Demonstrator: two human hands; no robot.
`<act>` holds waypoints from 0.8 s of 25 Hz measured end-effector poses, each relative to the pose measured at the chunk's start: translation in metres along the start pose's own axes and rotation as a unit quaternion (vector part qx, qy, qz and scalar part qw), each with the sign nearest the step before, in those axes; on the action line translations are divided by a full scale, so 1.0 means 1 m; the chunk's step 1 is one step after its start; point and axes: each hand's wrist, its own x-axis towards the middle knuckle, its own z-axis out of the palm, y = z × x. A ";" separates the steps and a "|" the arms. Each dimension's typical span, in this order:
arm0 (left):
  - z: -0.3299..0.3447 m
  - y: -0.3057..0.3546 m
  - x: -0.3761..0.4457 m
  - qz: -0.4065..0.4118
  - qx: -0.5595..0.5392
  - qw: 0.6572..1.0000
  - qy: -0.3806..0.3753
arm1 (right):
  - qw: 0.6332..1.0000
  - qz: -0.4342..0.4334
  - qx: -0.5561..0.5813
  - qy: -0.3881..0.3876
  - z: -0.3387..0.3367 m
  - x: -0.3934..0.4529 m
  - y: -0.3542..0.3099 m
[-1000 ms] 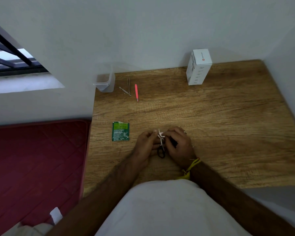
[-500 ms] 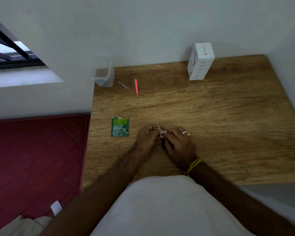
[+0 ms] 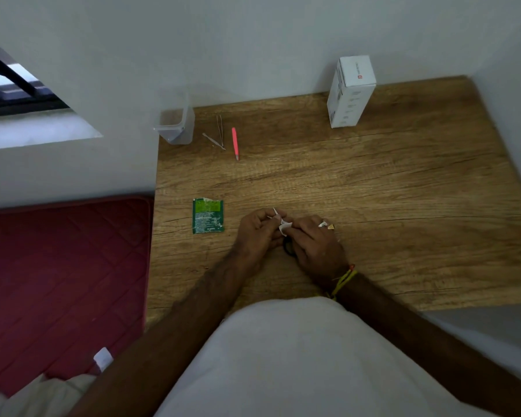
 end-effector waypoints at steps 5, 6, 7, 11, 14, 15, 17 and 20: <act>0.000 0.002 0.000 0.002 0.008 1.000 -0.006 | 1.000 0.000 -0.001 0.003 -0.003 0.000 0.000; 0.000 0.002 0.000 0.004 0.008 1.000 -0.006 | 1.000 0.001 0.000 0.002 -0.004 -0.001 0.000; 0.000 0.003 -0.001 0.005 0.009 1.000 -0.005 | 1.000 0.000 -0.001 0.004 -0.005 -0.001 -0.001; 0.000 0.001 0.000 0.006 0.007 1.000 -0.005 | 1.000 0.004 -0.004 -0.003 -0.005 -0.003 0.000; 0.000 0.002 -0.001 0.010 0.004 1.000 -0.003 | 1.000 0.013 -0.007 -0.012 -0.006 -0.003 -0.001; 0.000 0.001 -0.001 0.012 0.004 1.000 -0.003 | 1.000 0.008 -0.008 -0.018 -0.006 -0.003 0.000; 0.000 -0.001 -0.001 0.015 0.007 1.000 -0.003 | 1.000 0.006 0.006 -0.017 -0.008 -0.004 0.000; -0.001 0.000 -0.001 0.012 0.011 1.000 0.007 | 0.994 0.082 0.049 0.054 -0.012 -0.009 0.000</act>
